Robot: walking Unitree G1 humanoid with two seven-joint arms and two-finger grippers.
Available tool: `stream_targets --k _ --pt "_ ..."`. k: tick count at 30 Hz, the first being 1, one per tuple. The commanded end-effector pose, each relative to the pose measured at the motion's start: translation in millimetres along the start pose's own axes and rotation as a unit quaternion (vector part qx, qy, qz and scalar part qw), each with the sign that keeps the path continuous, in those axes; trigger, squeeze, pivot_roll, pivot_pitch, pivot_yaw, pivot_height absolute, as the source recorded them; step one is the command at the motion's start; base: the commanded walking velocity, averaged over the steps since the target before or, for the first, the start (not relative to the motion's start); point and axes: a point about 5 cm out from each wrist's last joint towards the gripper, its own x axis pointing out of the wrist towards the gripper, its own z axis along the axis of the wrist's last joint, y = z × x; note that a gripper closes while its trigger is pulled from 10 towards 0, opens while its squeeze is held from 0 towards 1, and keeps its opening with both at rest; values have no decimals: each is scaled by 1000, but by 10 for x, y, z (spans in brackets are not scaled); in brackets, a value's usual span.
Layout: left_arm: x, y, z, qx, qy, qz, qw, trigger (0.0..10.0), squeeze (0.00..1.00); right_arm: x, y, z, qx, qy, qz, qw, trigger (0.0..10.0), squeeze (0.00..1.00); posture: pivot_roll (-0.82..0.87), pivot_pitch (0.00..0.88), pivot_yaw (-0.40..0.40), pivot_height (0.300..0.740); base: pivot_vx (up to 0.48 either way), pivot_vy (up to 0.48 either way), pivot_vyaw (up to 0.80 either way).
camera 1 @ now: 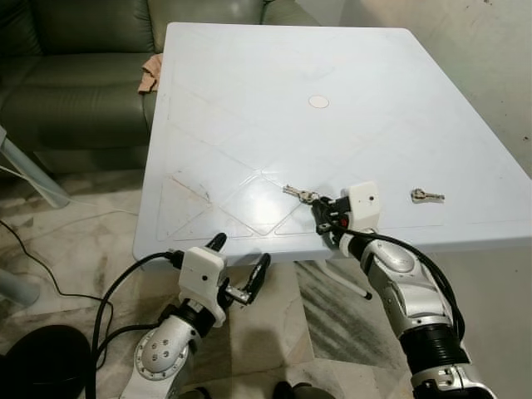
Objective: Hang keys on a hook
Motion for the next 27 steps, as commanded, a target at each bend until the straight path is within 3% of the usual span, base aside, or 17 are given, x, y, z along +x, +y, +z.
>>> stream_targets --k 1,3,4,12,13,14,27 --pt "-16 3 21 -2 -1 5 1000 10000 0 -12 22 25 -3 -6 11 1000 3961 0 49 202 -72 740 0 0 0" --pt "-16 4 20 -2 -1 5 1000 10000 0 -12 25 27 -4 -6 12 1000 3961 0 49 202 -72 740 0 0 0" --pt "-16 4 20 -2 -1 5 1000 10000 0 -12 33 27 -2 -5 16 1000 10000 0 49 202 -72 740 0 0 0" --pt "-14 8 18 -1 0 5 1000 10000 0 -9 30 26 0 -5 17 1000 10000 0 50 199 -70 740 0 0 0" --pt "-14 8 17 -1 0 5 1000 10000 0 -8 17 26 2 -4 11 1000 10000 667 50 200 -70 740 0 0 0" --pt "-14 8 17 -1 0 5 1000 10000 0 -7 5 26 4 -4 6 1000 10000 1000 50 200 -70 740 0 0 0" --pt "-18 7 14 -1 1 4 1000 10000 0 -24 -19 77 2 -21 21 1000 10000 1000 52 193 -68 740 0 0 0"
